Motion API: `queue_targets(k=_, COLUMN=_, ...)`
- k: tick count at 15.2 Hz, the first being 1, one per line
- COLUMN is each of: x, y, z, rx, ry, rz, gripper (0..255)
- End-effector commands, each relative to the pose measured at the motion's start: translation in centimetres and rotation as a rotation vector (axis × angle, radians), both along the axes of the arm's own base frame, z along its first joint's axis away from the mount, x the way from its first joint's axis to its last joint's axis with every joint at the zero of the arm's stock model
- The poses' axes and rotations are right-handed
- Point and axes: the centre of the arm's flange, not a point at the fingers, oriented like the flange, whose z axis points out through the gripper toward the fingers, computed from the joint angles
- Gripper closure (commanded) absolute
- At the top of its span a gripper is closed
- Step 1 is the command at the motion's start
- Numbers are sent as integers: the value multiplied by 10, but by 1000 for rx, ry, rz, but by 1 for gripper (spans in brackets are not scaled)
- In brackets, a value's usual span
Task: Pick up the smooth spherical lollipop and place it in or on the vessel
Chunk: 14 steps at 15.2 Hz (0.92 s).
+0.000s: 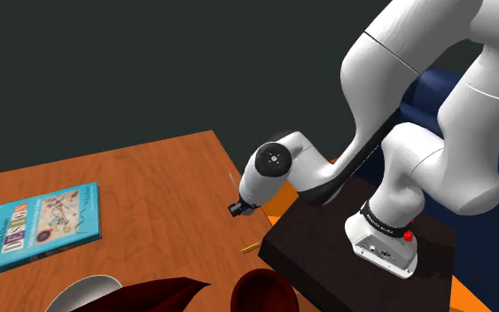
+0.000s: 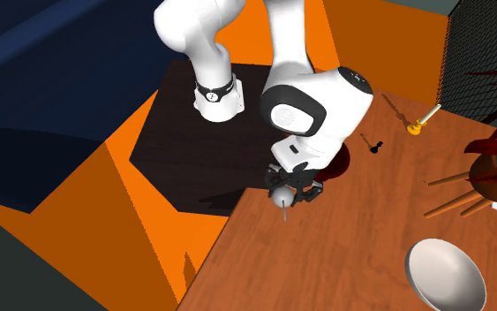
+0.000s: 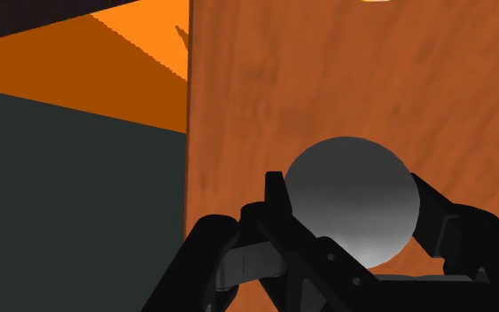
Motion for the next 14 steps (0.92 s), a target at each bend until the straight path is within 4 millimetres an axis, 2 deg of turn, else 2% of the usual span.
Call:
queue_targets(k=1, x=-22, y=15, z=-3, rx=0, ry=-1, rz=-2, gripper=255)
queue_targets(k=14, x=-166, y=106, z=-21, rx=0, ry=-1, rz=-2, gripper=255)
